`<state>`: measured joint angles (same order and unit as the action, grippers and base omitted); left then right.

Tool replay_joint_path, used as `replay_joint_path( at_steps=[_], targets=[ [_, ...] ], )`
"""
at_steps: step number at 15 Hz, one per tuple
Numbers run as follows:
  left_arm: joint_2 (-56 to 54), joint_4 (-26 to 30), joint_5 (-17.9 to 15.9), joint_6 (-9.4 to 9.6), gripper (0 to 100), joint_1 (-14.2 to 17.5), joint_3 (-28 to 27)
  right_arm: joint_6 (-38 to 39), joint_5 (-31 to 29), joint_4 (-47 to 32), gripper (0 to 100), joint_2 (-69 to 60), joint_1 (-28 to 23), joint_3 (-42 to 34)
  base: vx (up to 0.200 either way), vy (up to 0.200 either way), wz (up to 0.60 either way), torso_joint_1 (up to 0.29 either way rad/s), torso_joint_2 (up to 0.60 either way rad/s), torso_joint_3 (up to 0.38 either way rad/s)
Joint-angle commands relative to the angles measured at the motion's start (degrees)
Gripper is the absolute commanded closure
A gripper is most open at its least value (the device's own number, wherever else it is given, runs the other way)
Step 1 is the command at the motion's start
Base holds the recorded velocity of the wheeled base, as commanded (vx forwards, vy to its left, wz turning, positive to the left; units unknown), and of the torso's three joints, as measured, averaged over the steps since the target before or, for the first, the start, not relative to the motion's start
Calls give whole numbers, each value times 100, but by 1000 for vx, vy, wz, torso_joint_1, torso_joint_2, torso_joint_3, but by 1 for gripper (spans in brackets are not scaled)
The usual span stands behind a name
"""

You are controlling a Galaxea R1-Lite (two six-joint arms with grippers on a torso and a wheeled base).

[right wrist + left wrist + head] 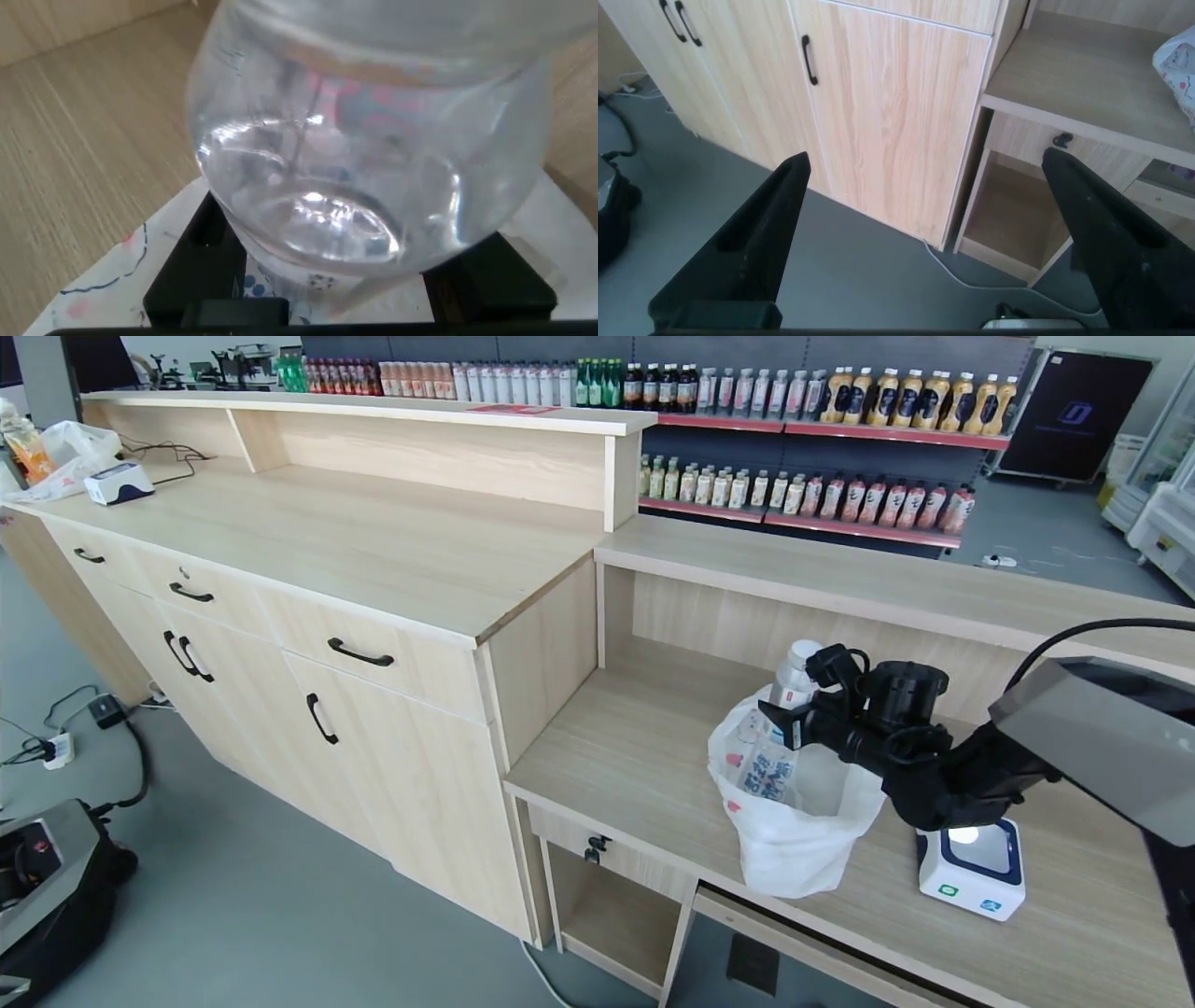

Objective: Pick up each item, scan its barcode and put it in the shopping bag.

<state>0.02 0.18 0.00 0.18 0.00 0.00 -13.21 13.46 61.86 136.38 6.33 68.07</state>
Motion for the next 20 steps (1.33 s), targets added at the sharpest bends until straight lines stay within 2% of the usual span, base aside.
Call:
replay_joint_path(
  at_steps=[1, 9, 16, 17, 20],
  targets=[
    [-2, -1, 0, -1, 0, 0, 0, -6, -10, -7, 100, 355, -35, 127, 0, 0, 0, 0, 0, 0],
    [-2, -1, 0, -1, 0, 0, 0, 3, -10, 37, 100, 812, -44, 479, 0, 0, 0, 0, 0, 0],
    [-2, -1, 0, -1, 0, 0, 0, 12, -10, -7, 100, 917, -88, 461, 0, 0, 0, 0, 0, 0],
    [-2, -1, 0, -1, 0, 0, 0, 12, -10, -33, 0, 882, -88, 435, 0, 0, 0, 0, 0, 0],
    [-2, -1, 0, -1, 0, 0, 0, 214, -1, -209, 0, 407, -35, 426, 0, 0, 0, 0, 0, 0]
  ],
)
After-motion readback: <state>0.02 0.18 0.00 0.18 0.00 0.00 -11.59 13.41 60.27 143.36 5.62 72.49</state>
